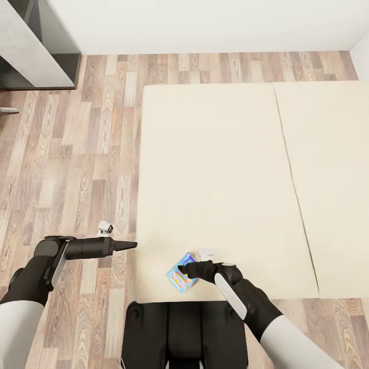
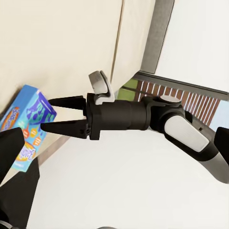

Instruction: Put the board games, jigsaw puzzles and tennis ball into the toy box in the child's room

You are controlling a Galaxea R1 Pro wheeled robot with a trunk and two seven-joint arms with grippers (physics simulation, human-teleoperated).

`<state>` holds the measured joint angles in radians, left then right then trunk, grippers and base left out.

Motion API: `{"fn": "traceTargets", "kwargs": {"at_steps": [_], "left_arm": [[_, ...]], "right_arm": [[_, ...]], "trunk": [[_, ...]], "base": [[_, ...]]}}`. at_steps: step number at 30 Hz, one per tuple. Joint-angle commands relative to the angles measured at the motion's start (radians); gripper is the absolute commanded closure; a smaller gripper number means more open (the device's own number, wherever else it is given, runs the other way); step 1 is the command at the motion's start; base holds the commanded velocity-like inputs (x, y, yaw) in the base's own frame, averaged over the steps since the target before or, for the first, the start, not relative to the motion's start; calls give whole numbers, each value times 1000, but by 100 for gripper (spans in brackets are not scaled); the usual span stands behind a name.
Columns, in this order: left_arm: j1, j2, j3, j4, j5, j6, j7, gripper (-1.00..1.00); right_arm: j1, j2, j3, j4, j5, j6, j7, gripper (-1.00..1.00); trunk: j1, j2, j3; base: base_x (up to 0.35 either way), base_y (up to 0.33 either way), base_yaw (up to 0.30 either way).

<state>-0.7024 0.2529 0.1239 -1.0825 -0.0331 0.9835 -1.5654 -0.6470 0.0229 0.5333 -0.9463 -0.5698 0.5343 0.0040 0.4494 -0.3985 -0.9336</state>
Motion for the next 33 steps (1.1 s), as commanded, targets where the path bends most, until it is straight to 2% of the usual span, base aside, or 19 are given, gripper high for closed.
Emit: {"fn": "traceTargets", "kwargs": {"at_steps": [1,18,33], "left_arm": [[0,0,0,0,-4,11,-5,-100],[0,1,0,0,-4,11,-5,-100],[0,1,0,0,-4,11,-5,-100]], "right_arm": [[0,0,0,-1,-2,4,1,-100],[0,0,0,-2,-2,4,1,-100],[0,-3,-6,1,-3,4,0,-100]], "trunk": [[1,-2,-1],[1,-2,-1],[1,-2,-1]], "base": [[0,165,0],[0,163,0],[0,19,0]]}}
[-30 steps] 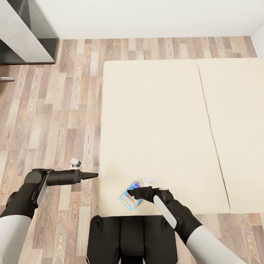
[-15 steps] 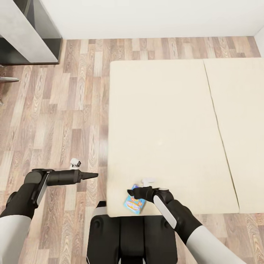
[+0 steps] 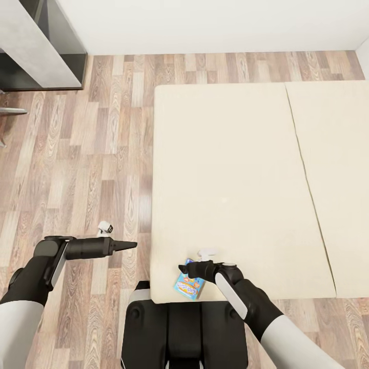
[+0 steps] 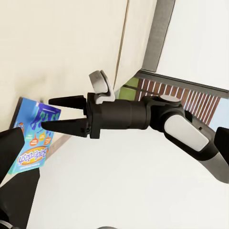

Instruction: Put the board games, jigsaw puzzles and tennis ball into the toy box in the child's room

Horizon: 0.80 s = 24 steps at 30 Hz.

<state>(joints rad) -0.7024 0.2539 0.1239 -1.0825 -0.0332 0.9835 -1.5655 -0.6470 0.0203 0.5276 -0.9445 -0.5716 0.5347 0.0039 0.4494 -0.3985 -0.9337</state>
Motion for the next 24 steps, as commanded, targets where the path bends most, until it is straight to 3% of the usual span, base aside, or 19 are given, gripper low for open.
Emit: {"fn": "traceTargets", "kwargs": {"at_steps": [1,24], "left_arm": [[0,0,0,-1,-4,11,-5,-100],[0,0,0,-1,-4,11,-5,-100]], "right_arm": [[0,0,-1,0,-1,4,0,-100],[-1,-4,-4,-8,-1,4,-2,-100]], "trunk": [[1,-2,-1],[1,-2,-1]], "base": [[0,0,0],[0,0,0]]}}
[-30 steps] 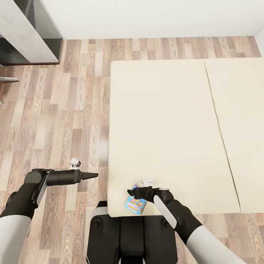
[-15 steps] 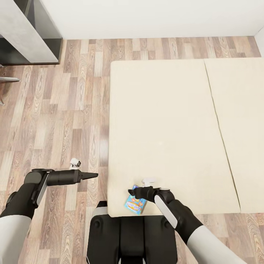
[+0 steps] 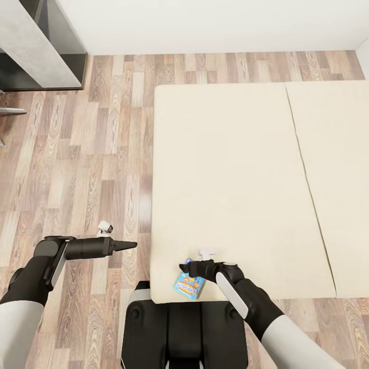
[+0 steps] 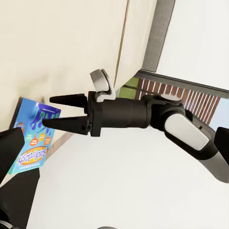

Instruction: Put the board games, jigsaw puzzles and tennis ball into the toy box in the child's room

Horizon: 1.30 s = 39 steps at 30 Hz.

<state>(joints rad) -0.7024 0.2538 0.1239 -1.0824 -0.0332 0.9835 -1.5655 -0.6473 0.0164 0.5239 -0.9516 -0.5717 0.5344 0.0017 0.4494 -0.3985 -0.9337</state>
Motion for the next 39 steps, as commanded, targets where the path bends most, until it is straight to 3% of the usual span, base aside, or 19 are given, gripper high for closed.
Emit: {"fn": "traceTargets", "kwargs": {"at_steps": [1,12,28,30,39], "left_arm": [[0,0,0,-1,-4,11,-5,-100],[0,-1,-1,-1,-4,11,-5,-100],[0,0,0,-1,-4,10,-5,-100],[0,1,0,-1,-4,10,-5,-100],[0,1,-1,1,-4,10,-5,-100]], "right_arm": [[0,-1,0,-1,-1,4,0,-100],[0,-8,-2,-13,-2,4,2,-100],[-3,-13,-4,-122,-3,40,1,-100],[-3,-22,-4,-140,-4,52,1,-100],[-2,-111,-2,-219,-19,75,2,-100]], "trunk": [[1,-2,-1],[1,-2,-1],[1,-2,-1],[1,-2,-1],[1,-2,-1]], "base": [[0,0,0],[0,0,0],[0,0,0],[0,0,0],[0,0,0]]}}
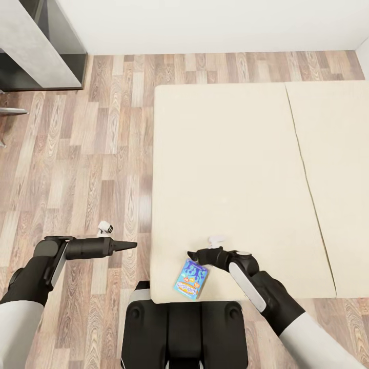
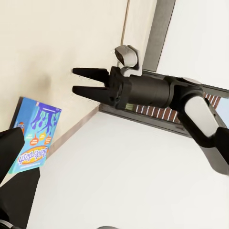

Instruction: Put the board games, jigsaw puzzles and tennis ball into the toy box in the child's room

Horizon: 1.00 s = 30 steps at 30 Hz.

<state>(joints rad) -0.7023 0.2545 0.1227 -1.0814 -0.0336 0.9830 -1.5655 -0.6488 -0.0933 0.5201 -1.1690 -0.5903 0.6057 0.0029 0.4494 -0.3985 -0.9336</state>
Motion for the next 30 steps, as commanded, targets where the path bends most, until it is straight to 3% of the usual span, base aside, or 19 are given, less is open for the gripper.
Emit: {"fn": "traceTargets", "kwargs": {"at_steps": [1,6,12,21,30], "left_arm": [[0,0,0,0,-4,11,-5,-100],[0,0,0,0,-4,10,-5,-100],[0,0,0,0,-5,10,-5,-100],[0,-1,-1,0,-5,10,-5,-100],[0,-1,-1,0,-5,10,-5,-100]], "right_arm": [[0,-6,1,-4,-2,7,1,-100],[0,-28,-4,-14,-5,23,1,-100],[0,-36,-20,-14,-6,45,2,-100],[0,-29,-30,-7,-6,155,6,-100],[0,-20,-60,28,-8,174,7,-100]], "trunk": [[1,-2,-1],[1,-2,-1],[1,-2,-1],[1,-2,-1],[1,-2,-1]], "base": [[0,0,0],[0,0,0],[0,0,0],[0,0,0],[0,0,0]]}}
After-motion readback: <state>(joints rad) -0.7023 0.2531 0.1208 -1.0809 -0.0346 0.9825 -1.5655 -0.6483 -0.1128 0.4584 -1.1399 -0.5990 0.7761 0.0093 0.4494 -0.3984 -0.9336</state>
